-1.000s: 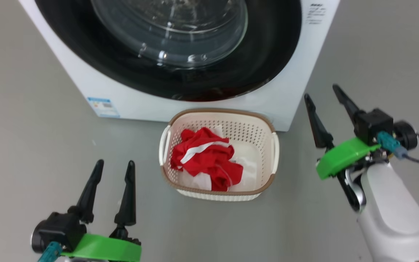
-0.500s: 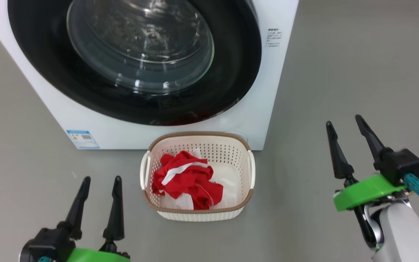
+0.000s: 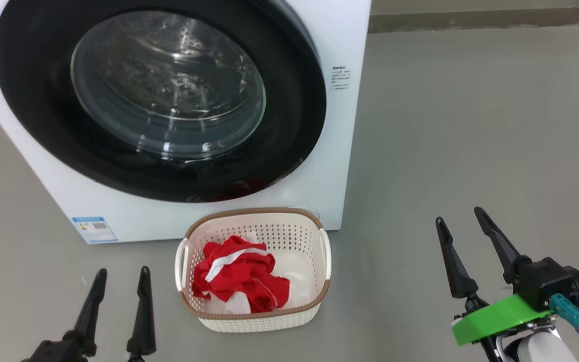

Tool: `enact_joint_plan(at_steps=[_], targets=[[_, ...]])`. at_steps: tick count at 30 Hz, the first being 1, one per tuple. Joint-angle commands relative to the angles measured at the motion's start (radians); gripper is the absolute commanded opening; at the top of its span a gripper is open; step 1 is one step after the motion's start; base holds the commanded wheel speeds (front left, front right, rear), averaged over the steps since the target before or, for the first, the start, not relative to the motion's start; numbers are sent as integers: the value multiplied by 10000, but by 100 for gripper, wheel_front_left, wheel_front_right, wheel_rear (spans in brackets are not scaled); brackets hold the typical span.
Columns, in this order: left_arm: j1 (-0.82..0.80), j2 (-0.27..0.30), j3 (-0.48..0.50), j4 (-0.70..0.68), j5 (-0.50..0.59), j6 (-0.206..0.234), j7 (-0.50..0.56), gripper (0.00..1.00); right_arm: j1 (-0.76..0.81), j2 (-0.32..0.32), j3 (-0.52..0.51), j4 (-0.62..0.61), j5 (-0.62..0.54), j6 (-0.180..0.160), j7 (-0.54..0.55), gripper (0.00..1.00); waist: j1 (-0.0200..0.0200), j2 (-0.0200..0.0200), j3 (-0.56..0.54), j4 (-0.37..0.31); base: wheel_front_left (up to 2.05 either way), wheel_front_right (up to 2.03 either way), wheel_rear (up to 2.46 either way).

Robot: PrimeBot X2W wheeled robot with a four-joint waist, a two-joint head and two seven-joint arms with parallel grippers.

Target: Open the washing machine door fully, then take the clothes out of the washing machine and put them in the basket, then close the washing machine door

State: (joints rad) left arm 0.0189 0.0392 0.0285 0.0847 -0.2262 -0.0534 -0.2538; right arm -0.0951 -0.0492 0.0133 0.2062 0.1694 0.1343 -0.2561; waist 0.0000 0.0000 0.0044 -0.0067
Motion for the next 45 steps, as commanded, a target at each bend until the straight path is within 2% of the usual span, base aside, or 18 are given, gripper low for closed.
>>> enact_joint_plan(at_steps=[1,11,23,24,31,35,39,45], targets=[[-141,110,381,-338,126,-14,-80,100,-48,-11,257,-377,21,-36,-57,100,0,0,-169,-172,0,0,0],[86,110,549,-309,132,-42,-80,100,695,-11,348,-889,-259,-36,-57,100,0,0,-315,-335,0,0,0],[128,110,469,-174,167,-107,-80,100,804,-11,396,-946,-217,-36,-57,100,0,0,-402,-287,0,0,0],[252,2,161,35,88,-90,0,0,919,25,154,-656,-125,0,0,0,0,0,-403,-287,0,0,0],[325,-104,164,636,-212,-100,186,0,1123,91,199,-153,228,1,64,0,2,0,-399,-279,0,0,0],[281,-97,186,659,-666,-122,307,0,1093,57,179,-148,728,0,159,0,23,0,-407,-265,0,0,0],[244,-90,191,681,-1115,-144,405,0,1050,29,164,-122,1221,-1,253,0,3,0,-380,-254,0,0,0],[168,-80,212,719,-1786,-177,562,0,978,-8,136,-90,1953,-3,396,0,0,0,-354,-237,0,0,0]])
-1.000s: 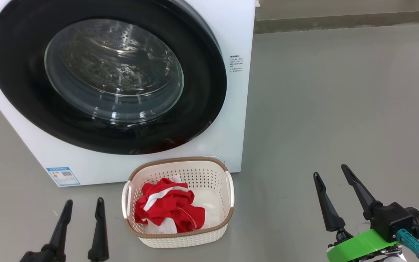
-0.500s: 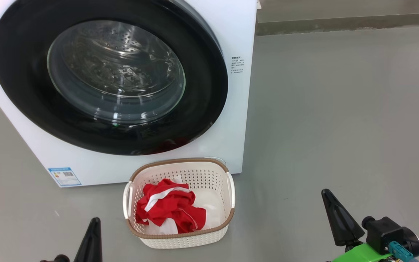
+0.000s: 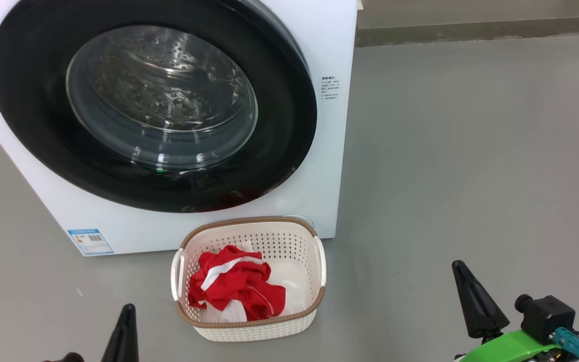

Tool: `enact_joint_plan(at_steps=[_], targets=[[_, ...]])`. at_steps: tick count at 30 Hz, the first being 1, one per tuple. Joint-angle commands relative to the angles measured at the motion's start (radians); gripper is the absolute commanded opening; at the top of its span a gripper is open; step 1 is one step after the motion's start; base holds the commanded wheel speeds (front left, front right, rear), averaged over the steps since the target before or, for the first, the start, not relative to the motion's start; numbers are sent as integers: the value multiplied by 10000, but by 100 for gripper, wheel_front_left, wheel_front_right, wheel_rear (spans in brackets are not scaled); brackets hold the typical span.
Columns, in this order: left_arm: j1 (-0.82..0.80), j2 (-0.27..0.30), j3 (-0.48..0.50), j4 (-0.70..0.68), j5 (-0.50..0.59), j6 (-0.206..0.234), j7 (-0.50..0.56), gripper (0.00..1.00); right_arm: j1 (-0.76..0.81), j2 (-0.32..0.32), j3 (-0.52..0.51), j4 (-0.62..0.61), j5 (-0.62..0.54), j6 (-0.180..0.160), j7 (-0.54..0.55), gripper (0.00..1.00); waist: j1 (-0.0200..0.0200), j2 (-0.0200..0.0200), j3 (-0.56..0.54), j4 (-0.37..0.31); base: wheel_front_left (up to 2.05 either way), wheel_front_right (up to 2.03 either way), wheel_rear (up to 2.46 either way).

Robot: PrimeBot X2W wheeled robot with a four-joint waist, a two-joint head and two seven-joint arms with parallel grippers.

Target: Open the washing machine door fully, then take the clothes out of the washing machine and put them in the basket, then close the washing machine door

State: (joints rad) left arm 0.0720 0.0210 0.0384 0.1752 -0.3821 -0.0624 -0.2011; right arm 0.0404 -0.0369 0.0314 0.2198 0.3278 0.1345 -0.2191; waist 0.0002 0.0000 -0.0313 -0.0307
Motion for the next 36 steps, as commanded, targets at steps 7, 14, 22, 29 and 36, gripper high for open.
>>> enact_joint_plan(at_steps=[7,14,22,29,36], targets=[[-451,115,149,-133,-1003,-125,230,0,-446,-168,-84,-196,1213,-7,197,0,-2,0,25,22,0,0,0],[-543,127,189,-76,-1782,-163,430,0,-515,-200,-131,-168,2054,-9,375,0,-2,0,47,42,0,0,0],[-649,141,237,-11,-2669,-207,659,0,-593,-231,-192,-136,3006,-12,584,0,-2,0,73,64,0,0,0],[-729,151,273,39,-3336,-240,832,0,-651,-251,-242,-112,3718,-14,744,0,-2,0,91,81,0,0,0],[-822,164,315,97,-4115,-279,1033,0,-720,-271,-306,-83,4546,-16,935,0,-2,0,113,101,0,0,0]])
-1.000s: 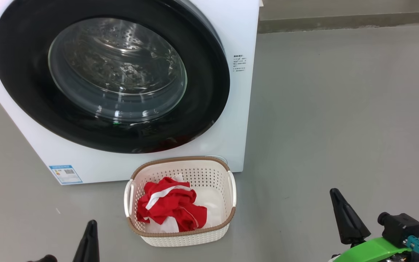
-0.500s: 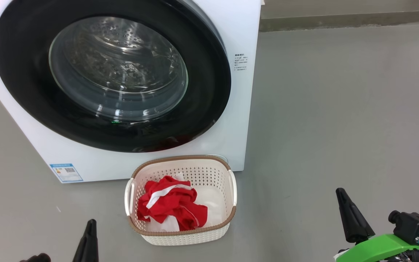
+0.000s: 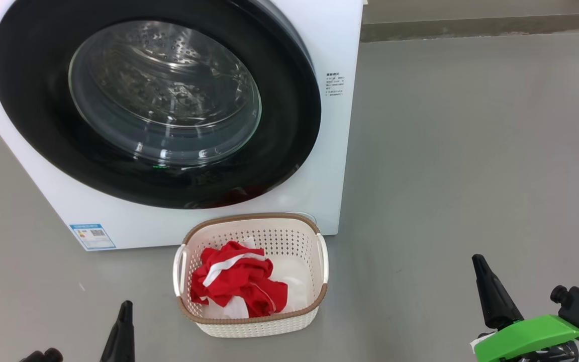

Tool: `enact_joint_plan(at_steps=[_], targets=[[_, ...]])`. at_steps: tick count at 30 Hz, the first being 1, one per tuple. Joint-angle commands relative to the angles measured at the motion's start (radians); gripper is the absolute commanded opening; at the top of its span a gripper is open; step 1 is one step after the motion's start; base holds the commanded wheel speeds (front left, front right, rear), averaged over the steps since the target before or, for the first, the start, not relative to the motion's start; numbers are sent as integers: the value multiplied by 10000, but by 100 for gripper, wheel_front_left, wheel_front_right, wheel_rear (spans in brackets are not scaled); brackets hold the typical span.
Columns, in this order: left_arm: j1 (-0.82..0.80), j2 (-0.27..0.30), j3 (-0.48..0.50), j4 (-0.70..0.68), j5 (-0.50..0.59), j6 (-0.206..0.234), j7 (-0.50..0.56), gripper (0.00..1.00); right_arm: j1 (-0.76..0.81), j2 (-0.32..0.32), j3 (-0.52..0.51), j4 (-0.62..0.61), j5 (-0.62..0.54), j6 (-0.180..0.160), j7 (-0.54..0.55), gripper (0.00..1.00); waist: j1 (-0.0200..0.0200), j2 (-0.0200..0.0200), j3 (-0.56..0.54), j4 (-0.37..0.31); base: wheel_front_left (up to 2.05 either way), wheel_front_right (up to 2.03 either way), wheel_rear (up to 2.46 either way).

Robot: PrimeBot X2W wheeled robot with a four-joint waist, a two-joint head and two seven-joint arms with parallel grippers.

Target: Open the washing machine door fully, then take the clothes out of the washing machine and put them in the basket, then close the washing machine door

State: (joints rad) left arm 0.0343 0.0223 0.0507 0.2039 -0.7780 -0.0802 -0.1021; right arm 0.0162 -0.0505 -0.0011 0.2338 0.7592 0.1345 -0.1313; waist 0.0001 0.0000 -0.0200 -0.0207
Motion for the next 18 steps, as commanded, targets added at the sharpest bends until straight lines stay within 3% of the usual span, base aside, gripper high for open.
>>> enact_joint_plan(at_steps=[1,18], targets=[[-459,152,198,-183,-266,-106,73,0,-487,-137,9,-219,349,-16,85,0,-1,0,4,4,0,0,0],[-685,182,299,-42,-2154,-200,561,0,-656,-172,-164,-147,2340,-21,563,0,-1,0,57,51,0,0,0]])
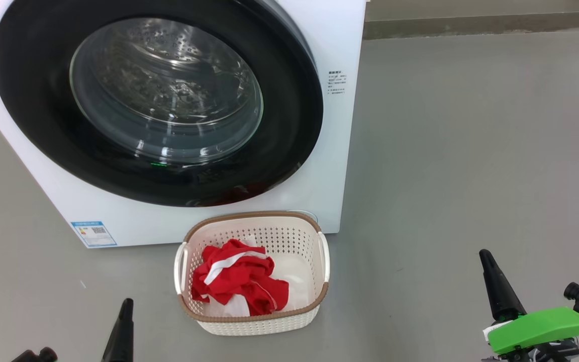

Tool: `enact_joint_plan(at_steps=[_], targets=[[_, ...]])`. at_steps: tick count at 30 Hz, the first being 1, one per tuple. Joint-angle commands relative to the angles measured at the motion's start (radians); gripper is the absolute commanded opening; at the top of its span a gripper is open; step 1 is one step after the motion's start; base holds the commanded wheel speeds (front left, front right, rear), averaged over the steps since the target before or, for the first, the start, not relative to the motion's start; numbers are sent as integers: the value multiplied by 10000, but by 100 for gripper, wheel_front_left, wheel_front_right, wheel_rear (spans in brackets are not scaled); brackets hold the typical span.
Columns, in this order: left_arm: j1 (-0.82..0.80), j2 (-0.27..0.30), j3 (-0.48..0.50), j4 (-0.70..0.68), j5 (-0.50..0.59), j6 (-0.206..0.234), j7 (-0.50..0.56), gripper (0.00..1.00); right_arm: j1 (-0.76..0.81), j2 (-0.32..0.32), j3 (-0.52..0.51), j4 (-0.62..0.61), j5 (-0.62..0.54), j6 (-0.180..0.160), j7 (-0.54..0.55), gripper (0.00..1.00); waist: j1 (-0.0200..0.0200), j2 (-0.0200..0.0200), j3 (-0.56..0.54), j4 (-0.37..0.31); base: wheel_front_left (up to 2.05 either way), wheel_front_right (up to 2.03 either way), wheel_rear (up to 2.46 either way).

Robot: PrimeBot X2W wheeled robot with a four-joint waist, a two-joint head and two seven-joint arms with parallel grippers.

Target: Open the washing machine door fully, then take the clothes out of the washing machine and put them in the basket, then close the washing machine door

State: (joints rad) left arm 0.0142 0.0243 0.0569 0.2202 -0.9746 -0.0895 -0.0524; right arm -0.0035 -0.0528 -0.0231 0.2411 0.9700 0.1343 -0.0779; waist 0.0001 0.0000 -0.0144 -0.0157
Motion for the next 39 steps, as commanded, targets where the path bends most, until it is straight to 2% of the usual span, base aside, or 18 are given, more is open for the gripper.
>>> enact_joint_plan(at_steps=[1,39], targets=[[-498,164,244,-197,-299,-113,93,0,-469,-150,46,-215,349,-20,59,0,-1,0,5,4,0,0,0],[-1005,231,471,117,-4523,-322,1186,0,-852,-182,-406,-51,4748,-31,1182,0,-1,0,124,111,0,0,0]])
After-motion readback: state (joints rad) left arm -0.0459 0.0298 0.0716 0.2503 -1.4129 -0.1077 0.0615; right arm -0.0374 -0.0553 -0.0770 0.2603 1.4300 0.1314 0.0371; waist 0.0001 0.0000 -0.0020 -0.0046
